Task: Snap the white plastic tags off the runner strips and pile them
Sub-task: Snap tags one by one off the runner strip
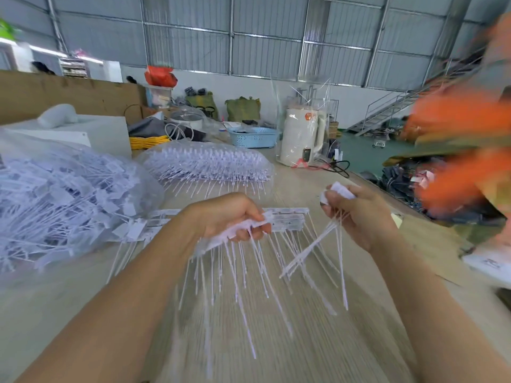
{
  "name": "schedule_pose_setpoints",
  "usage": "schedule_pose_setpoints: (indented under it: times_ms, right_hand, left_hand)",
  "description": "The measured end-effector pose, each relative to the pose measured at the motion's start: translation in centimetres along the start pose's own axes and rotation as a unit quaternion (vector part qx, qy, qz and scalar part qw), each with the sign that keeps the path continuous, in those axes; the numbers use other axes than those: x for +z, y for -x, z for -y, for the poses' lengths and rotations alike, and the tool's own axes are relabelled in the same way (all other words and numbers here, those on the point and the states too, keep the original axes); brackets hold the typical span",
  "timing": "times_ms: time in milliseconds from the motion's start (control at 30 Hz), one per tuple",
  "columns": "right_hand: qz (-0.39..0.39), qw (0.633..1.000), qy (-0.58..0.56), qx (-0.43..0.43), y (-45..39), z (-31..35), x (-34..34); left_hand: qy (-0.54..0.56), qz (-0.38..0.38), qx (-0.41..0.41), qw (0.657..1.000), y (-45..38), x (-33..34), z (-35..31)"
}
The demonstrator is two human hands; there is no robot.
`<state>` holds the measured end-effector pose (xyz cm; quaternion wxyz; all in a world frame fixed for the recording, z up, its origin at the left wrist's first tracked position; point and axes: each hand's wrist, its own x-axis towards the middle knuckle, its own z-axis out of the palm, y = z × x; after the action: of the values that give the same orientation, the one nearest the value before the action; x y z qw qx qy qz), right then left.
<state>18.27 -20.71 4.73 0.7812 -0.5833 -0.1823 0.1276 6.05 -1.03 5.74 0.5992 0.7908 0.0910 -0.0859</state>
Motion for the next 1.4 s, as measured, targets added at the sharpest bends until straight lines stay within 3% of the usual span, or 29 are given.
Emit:
schedule_pose_setpoints:
  times_ms: [167, 300, 533, 667, 800, 933, 1133, 1333, 1400]
  right_hand:
    - [0.091, 0.994, -0.04, 0.052, 0.6, -0.1, 1.0]
    - [0.151, 0.975, 0.161, 0.037, 1.7, -1.5, 2.5]
    - [0.124, 0.948, 0.29, -0.051, 2.1, -3.0, 3.8]
    - [0.117, 0.946, 0.294, -0.074, 2.2, -3.3, 4.2]
    - [0.164, 0.96, 0.222, -0.036, 2.2, -3.4, 3.8]
    - [0.188, 0.952, 0.241, -0.02, 2.3, -3.1, 3.6]
    - [0.106, 0.959, 0.262, -0.034, 1.5, -3.6, 3.9]
    - [0.129, 0.943, 0.287, -0.103, 2.0, -2.4, 3.7]
    - [0.084, 0.902, 0.39, -0.163, 1.6, -2.1, 3.1]
  left_hand:
    - [-0.103, -0.012, 0.017, 0.995, -0.2, 1.2, -0.4]
    - [-0.268, -0.026, 0.031, 0.963, -0.2, 1.4, -0.2]
    - [-0.303, -0.069, 0.033, 0.95, -0.6, 1.4, 0.1]
    - [-0.269, -0.078, 0.057, 0.958, -0.7, 1.3, -0.1]
    - [-0.271, -0.083, 0.067, 0.957, -0.8, 1.2, 0.1]
    - [-0.273, -0.074, 0.06, 0.957, -0.8, 1.4, 0.2]
    - [-0.242, -0.085, 0.056, 0.965, -0.6, 1.2, 0.4]
    - [-0.046, -0.065, 0.011, 0.997, -0.3, 1.4, -0.6]
    - [0.041, 0.0, -0.006, 0.999, 0.0, 0.7, -0.7]
